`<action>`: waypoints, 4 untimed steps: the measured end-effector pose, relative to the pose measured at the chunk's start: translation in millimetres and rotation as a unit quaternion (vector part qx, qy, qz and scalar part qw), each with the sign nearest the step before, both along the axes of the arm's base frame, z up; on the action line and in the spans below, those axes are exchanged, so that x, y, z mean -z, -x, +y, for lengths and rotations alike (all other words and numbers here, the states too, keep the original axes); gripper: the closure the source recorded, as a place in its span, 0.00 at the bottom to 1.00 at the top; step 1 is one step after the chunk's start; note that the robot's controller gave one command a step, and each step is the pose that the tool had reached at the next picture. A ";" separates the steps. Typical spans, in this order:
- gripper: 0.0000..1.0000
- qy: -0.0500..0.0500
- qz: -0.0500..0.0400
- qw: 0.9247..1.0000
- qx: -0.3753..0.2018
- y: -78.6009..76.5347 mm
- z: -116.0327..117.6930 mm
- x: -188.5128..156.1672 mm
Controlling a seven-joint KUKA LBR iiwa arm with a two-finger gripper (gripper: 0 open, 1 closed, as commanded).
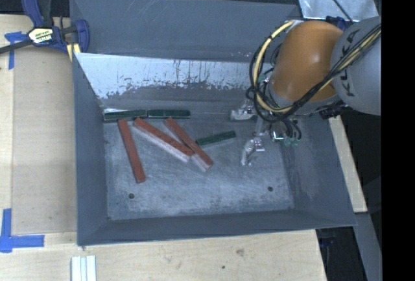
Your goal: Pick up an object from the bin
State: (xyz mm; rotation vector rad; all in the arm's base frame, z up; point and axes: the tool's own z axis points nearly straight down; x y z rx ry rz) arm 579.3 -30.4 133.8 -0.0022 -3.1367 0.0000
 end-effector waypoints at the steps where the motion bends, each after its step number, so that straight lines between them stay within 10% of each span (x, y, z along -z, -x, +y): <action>1: 0.00 0.000 -0.004 1.000 0.000 -2.1 0.0 -4.6; 2: 1.00 0.001 -0.017 0.998 -0.055 -44.7 43.6 54.5; 3: 1.00 0.001 -0.017 0.998 -0.055 -44.7 43.6 54.5; 4: 1.00 0.000 -0.005 0.994 -0.106 -42.3 20.6 -77.3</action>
Offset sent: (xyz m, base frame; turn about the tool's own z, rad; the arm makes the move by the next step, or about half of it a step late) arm 0.0363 0.0450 -0.0638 -0.1138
